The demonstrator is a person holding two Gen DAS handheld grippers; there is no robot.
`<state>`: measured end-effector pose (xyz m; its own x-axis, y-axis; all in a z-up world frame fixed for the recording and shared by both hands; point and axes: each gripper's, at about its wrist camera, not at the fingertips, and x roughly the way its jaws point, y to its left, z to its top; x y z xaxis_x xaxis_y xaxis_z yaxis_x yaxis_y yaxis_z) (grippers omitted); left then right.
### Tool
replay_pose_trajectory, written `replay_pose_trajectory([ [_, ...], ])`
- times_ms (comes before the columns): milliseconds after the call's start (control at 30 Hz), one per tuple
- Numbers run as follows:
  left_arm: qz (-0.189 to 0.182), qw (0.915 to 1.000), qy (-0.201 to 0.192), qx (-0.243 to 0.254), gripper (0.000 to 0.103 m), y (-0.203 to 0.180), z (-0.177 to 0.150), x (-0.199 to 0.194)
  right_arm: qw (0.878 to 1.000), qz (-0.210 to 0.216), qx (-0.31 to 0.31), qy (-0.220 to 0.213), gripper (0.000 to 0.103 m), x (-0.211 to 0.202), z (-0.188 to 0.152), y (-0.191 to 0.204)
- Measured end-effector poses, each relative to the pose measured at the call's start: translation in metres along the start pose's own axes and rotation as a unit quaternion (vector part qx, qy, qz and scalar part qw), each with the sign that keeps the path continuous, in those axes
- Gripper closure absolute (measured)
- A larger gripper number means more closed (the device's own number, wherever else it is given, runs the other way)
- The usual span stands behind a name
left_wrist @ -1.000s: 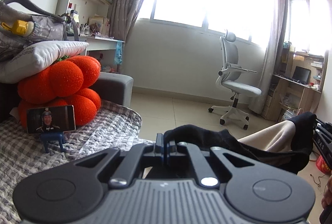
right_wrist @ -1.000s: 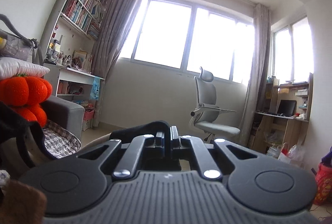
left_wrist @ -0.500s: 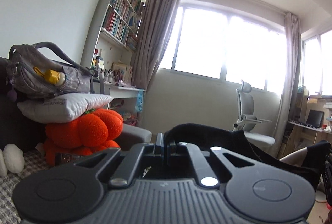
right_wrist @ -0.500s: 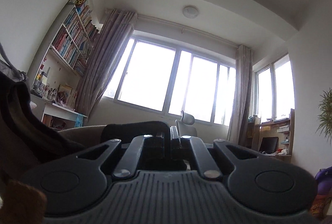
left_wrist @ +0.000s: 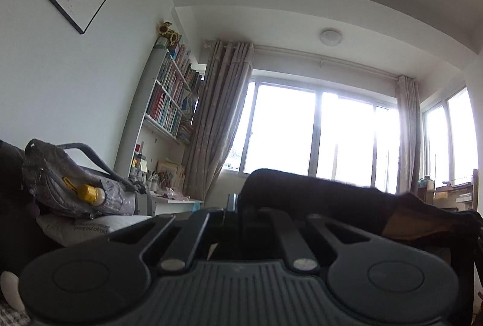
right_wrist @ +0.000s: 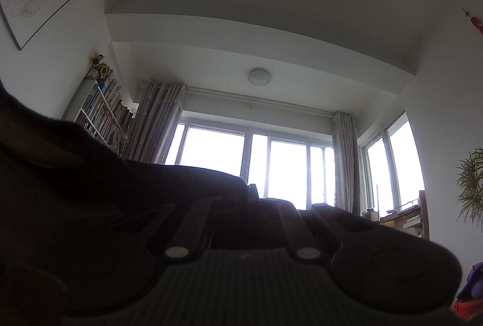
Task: Fold clothes
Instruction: 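Raise the sweatshirt high with both grippers and shake it out, then lower the sweatshirt flat onto the bed, print up, and open both grippers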
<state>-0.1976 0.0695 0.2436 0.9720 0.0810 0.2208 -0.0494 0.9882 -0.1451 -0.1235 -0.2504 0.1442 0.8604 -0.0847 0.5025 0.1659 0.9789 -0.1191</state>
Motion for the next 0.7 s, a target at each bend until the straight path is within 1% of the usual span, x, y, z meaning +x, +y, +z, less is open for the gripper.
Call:
replay_pose_trajectory([
  [67,0.007,0.9994,0.023,0.026,0.101,-0.005,-0.010,0.023,1.000,0.010,-0.018,0.023,0.098,0.011,-0.013,0.008],
  [133,0.020,0.9962,0.068,0.051,0.101,-0.010,-0.035,0.060,0.998,0.020,-0.040,0.055,0.098,0.024,-0.031,0.018],
  [200,0.039,0.9873,0.134,0.077,0.101,-0.010,-0.082,0.109,0.992,0.036,-0.051,0.110,0.098,0.045,-0.058,0.026],
  [267,0.044,0.9757,0.195,0.091,0.101,-0.009,-0.134,0.151,0.981,0.048,-0.055,0.178,0.098,0.070,-0.097,0.035],
  [333,0.035,0.9620,0.255,0.090,0.101,-0.006,-0.184,0.183,0.964,0.053,-0.058,0.253,0.098,0.097,-0.142,0.041],
  [367,0.029,0.9550,0.283,0.084,0.101,-0.004,-0.206,0.195,0.957,0.052,-0.053,0.282,0.098,0.104,-0.163,0.045],
  [433,0.019,0.9437,0.319,0.086,0.101,-0.002,-0.236,0.215,0.939,0.050,-0.044,0.338,0.098,0.118,-0.205,0.052],
  [467,0.018,0.9407,0.325,0.095,0.101,-0.002,-0.244,0.222,0.933,0.045,-0.035,0.354,0.098,0.122,-0.217,0.054],
  [500,0.018,0.9397,0.326,0.102,0.101,-0.003,-0.247,0.229,0.932,0.037,-0.027,0.360,0.098,0.126,-0.221,0.053],
  [600,0.014,0.9406,0.322,0.106,0.101,-0.008,-0.244,0.248,0.927,0.013,-0.002,0.374,0.098,0.141,-0.231,0.050],
  [700,0.003,0.9435,0.313,0.108,0.101,-0.020,-0.240,0.266,0.931,-0.011,0.003,0.365,0.098,0.154,-0.221,0.046],
])
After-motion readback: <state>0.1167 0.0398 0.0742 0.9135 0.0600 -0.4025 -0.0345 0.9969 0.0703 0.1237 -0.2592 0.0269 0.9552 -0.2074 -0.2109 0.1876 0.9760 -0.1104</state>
